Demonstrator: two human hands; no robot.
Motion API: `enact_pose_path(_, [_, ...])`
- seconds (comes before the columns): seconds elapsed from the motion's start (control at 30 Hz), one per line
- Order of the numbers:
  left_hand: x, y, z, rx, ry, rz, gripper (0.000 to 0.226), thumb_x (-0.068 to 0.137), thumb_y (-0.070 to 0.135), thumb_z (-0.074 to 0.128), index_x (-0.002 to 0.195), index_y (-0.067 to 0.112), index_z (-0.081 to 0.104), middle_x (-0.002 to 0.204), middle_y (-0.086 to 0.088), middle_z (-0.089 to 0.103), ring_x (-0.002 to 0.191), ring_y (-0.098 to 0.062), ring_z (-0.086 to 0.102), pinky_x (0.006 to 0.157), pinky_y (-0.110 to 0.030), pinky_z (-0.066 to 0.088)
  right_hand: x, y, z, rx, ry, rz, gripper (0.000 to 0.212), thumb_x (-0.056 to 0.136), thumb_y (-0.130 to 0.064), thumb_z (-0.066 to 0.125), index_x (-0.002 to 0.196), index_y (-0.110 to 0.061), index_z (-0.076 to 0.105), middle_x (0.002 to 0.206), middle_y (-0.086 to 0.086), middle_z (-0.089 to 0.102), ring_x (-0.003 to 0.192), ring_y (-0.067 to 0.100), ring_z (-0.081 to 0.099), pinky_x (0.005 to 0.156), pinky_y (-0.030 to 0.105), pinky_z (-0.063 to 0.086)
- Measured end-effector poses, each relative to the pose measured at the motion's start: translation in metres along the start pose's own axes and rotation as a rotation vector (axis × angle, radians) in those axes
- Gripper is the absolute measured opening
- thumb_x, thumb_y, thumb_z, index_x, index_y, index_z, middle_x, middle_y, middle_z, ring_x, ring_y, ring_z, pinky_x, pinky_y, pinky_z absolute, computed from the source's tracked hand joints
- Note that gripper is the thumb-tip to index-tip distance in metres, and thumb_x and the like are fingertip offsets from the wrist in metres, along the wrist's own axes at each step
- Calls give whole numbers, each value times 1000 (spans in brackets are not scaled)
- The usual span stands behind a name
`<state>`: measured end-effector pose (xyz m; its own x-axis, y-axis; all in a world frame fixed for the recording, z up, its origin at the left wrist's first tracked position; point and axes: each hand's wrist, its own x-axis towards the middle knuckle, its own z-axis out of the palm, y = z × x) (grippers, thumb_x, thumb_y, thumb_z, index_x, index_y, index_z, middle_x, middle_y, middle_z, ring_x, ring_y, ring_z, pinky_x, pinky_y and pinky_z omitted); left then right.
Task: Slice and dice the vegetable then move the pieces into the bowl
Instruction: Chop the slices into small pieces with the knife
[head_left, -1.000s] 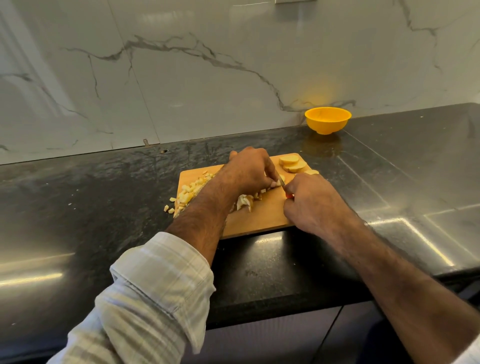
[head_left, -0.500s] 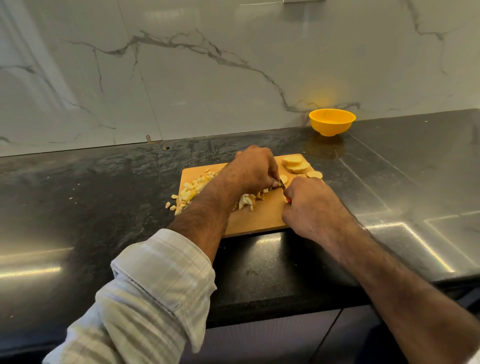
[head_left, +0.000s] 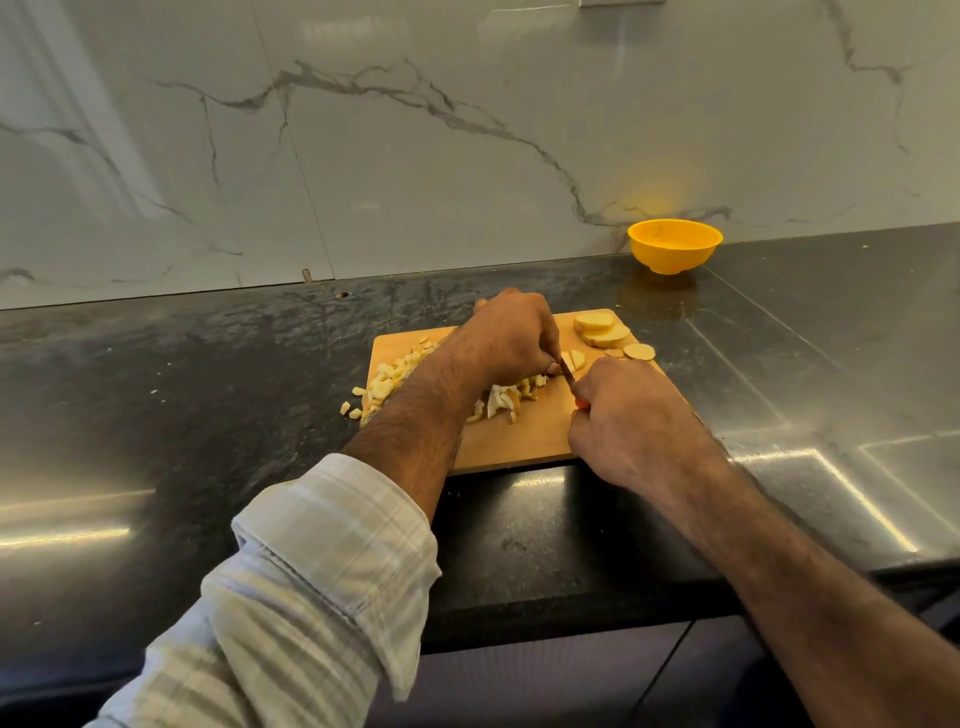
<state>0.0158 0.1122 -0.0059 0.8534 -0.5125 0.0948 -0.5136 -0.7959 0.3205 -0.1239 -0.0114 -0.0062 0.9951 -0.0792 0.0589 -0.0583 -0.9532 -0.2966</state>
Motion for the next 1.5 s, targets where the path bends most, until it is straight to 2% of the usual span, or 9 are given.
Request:
enact_pose_path(0.27, [-2, -3, -3, -58, -25, 9, 4, 86, 23, 87, 89, 24, 84, 86, 13, 77, 92, -7, 67, 105, -53, 52, 7, 1, 5, 5, 53, -21, 27, 97, -28, 63, 122, -18, 68, 107, 1, 65, 93, 16, 57, 74, 28, 48])
enact_pose_path(0.37, [-4, -4, -6, -33, -13, -2, 5, 87, 27, 86, 86, 27, 82, 84, 18, 73, 89, -3, 61, 113, -60, 41, 2, 7, 7, 49, 116, -24, 30, 101, -31, 60, 128, -22, 68, 112, 1, 68, 92, 15, 55, 75, 28, 50])
enact_pose_path(0.5, [-5, -2, -8, 25, -18, -27, 1, 91, 30, 82, 92, 30, 82, 90, 19, 71, 99, -6, 55, 116, -61, 29, -3, 3, 6, 44, 46, -9, 33, 101, -34, 62, 132, -23, 66, 116, 0, 66, 100, 16, 59, 83, 32, 57])
enact_pose_path(0.67, [-6, -2, -9, 2, -25, -49, 3, 91, 28, 82, 90, 31, 83, 91, 18, 72, 106, -8, 56, 118, -60, 26, 0, 0, 5, -12, -7, 9, 29, 95, -29, 66, 123, -23, 67, 111, 0, 63, 96, 17, 55, 76, 29, 49])
enact_pose_path(0.77, [-5, -1, -8, 2, -39, -51, 4, 91, 27, 82, 89, 31, 82, 91, 18, 72, 107, -9, 57, 117, -62, 24, 3, -7, 0, -41, -39, 12, 29, 95, -24, 69, 123, -19, 64, 111, 1, 62, 100, 18, 56, 84, 33, 54])
enact_pose_path(0.97, [-6, -3, -7, 62, -22, 0, 9, 93, 31, 78, 101, 33, 76, 106, 16, 70, 109, -8, 57, 114, -59, 32, 3, 14, 2, 80, 78, -38, 31, 98, -34, 64, 128, -27, 70, 107, -6, 65, 92, 11, 57, 66, 24, 44])
enact_pose_path(1.1, [-6, 1, -2, -35, -85, 73, 39, 96, 16, 74, 129, 34, 64, 125, 13, 65, 113, -7, 59, 108, -46, 48, -12, 37, -4, 166, 93, 41, 42, 99, -38, 66, 141, -33, 62, 123, -2, 67, 105, 16, 61, 84, 35, 60])
enact_pose_path(1.23, [-4, 3, -1, -116, -130, 107, 47, 97, 1, 68, 134, 30, 66, 121, 11, 65, 104, -8, 63, 85, -25, 54, -10, 45, -8, 138, 15, 95, 43, 98, -36, 68, 140, -30, 64, 123, 0, 67, 103, 17, 62, 79, 32, 56])
enact_pose_path(1.5, [-4, 0, -1, -142, -83, 95, 41, 96, 15, 76, 133, 27, 66, 101, 6, 67, 92, -12, 65, 82, -27, 57, 12, 43, -21, 85, -63, 66, 41, 97, -34, 70, 137, -37, 65, 125, -2, 65, 99, 16, 56, 74, 29, 48])
